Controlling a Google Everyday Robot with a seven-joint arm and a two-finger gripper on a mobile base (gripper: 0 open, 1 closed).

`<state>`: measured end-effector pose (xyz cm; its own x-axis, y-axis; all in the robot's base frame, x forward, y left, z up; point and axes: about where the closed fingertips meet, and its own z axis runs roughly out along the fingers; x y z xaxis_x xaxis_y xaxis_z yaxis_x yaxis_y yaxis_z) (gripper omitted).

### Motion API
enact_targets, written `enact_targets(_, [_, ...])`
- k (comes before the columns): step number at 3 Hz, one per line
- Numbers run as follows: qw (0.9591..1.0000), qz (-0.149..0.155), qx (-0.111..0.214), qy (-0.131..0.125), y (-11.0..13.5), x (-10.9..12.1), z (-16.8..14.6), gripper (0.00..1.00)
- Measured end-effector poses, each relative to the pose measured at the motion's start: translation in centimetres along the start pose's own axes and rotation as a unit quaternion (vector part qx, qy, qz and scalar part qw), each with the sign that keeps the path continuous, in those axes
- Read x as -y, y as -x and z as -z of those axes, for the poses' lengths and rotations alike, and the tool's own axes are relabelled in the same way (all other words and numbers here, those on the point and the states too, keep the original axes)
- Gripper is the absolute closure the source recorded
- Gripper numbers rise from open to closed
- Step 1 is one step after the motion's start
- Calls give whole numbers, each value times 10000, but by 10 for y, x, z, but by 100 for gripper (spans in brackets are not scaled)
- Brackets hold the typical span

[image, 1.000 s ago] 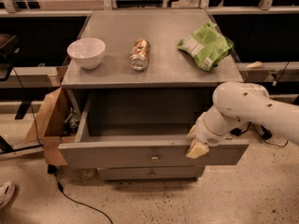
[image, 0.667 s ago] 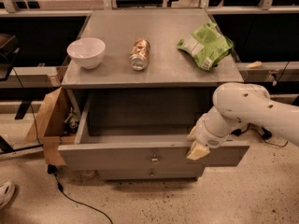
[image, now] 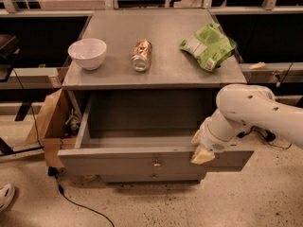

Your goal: Open top drawer

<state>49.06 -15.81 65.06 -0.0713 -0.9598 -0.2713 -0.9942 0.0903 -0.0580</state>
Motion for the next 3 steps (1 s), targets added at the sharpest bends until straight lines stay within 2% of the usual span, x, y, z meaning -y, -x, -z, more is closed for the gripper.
enact_targets(1, [9999, 102, -60, 116, 0, -10, 3, 4])
enact_targets(2, [9995, 194, -110, 218, 1, -16, 5, 0])
enact_targets(3, [9988, 279, -202, 347, 1, -21, 6, 18])
